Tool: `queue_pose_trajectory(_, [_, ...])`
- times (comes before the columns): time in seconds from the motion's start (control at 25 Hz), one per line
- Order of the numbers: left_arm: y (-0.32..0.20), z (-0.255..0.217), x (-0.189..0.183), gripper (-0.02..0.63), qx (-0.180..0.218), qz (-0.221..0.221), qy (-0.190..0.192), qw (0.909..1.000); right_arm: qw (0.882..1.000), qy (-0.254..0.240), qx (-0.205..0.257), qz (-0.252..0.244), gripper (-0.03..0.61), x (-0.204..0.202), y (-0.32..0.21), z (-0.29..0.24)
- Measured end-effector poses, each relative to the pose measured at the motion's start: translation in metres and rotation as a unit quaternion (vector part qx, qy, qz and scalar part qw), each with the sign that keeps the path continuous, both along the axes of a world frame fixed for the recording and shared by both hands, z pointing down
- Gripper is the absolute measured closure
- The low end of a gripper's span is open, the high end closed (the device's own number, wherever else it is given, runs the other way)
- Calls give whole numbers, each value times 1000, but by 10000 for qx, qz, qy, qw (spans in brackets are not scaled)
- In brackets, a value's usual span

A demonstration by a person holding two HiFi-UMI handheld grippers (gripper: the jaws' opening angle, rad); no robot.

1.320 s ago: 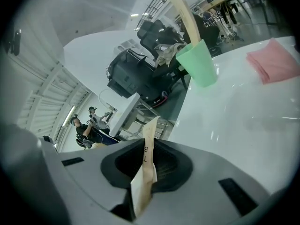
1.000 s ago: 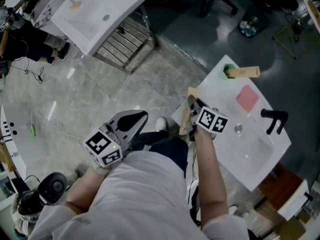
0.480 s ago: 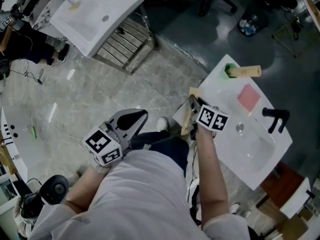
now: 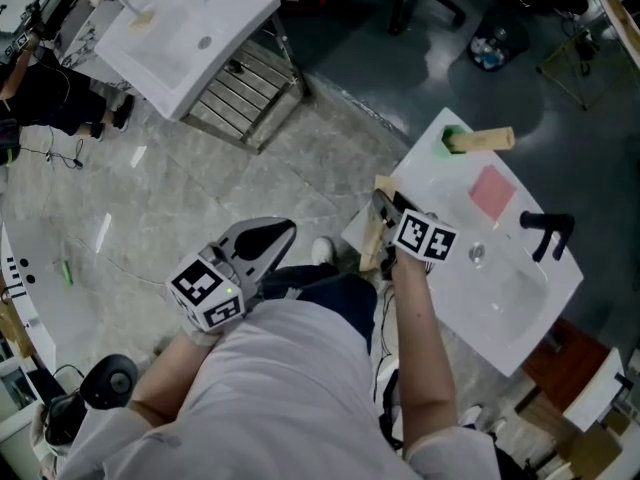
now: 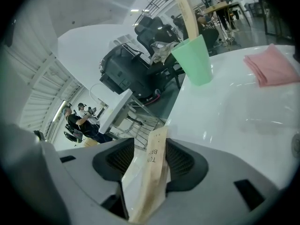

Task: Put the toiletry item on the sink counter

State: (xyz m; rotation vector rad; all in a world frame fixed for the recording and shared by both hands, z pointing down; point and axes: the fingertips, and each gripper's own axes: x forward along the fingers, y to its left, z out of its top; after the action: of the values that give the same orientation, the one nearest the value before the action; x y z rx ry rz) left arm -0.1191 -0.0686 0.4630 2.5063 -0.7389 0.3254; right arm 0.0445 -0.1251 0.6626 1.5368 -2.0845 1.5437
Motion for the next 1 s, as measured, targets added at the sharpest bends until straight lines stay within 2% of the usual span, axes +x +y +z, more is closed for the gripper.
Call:
queue_pose_trajectory(0.28, [-2,-6,6,595,69,77,27,9999,9998,52,168,78,359,9,-2,-15])
queue_pose_trajectory(0.6, [-1,-22,22,595,176,176,147,9996,9979,81,638,72,364,20,1,-64])
queue_pose_trajectory(0.88, [4,-37,53,595,251,281,308,9988,9920,289,1230,-21,506,40,13,-119])
queue_pose_trajectory(1.0, [8,-46,70,595,294,347,389,9982,9891,193,1462,0,531,49,22,-145])
